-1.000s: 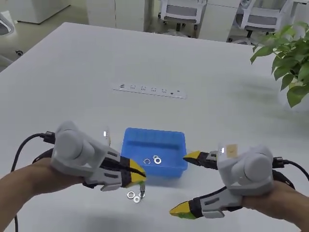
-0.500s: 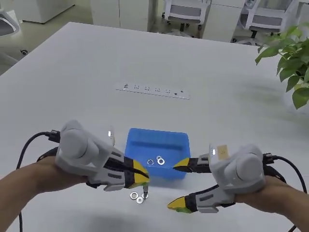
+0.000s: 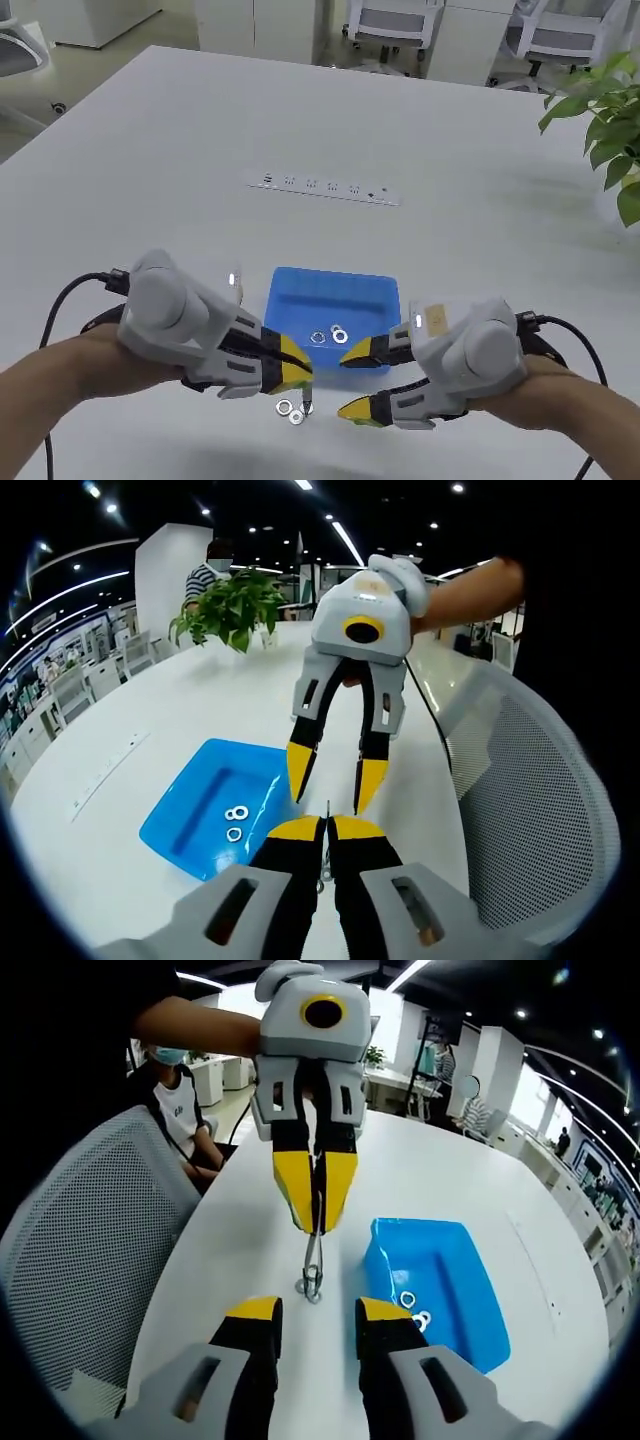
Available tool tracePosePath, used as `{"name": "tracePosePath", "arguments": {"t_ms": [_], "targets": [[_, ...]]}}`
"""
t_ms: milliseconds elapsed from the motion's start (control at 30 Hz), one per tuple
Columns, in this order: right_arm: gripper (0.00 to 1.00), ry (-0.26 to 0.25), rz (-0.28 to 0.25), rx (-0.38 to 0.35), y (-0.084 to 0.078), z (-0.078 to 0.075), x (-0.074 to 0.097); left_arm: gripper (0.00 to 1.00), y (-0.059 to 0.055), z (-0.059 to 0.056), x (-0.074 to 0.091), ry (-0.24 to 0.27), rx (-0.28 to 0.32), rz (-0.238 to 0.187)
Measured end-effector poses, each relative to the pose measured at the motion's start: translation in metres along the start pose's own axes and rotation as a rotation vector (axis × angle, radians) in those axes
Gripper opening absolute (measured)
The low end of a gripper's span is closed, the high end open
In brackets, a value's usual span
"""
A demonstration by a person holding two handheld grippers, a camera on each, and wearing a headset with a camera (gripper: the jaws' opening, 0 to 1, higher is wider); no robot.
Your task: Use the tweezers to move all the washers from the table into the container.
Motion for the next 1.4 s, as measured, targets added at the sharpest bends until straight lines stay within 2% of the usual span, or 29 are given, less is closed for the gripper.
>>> {"name": "tracePosePath", "arguments": {"t_ms": [633, 833, 1100, 1400], "targets": [[0.17, 0.080, 0.011, 0.022, 0.005, -0.002, -0.029, 0.06, 0.001, 0.001, -0.003, -0.005, -0.007, 0.004], [0.11, 0.080, 0.005, 0.020, 0.006, -0.005, -0.033, 0.06, 0.001, 0.001, -0.003, -0.010, -0.009, 0.004], [0.10, 0.078, -0.003, 0.012, 0.006, -0.005, -0.034, 0.06, 0.001, 0.002, -0.003, -0.010, -0.010, 0.004], [0.07, 0.074, -0.014, -0.033, 0.005, -0.006, -0.032, 0.06, 0.001, 0.002, -0.003, -0.008, -0.016, 0.011]]}}
Point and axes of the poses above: the centre of the closed fingertips' face, and the gripper's own axes: x roughly backward along the fingers, z roughly to its left, y roughly out of its top, the point moved 5 cm from there along x, roughly backward along the fingers, and after that the axes turned 8 degrees about y, right-handed, at the moved point
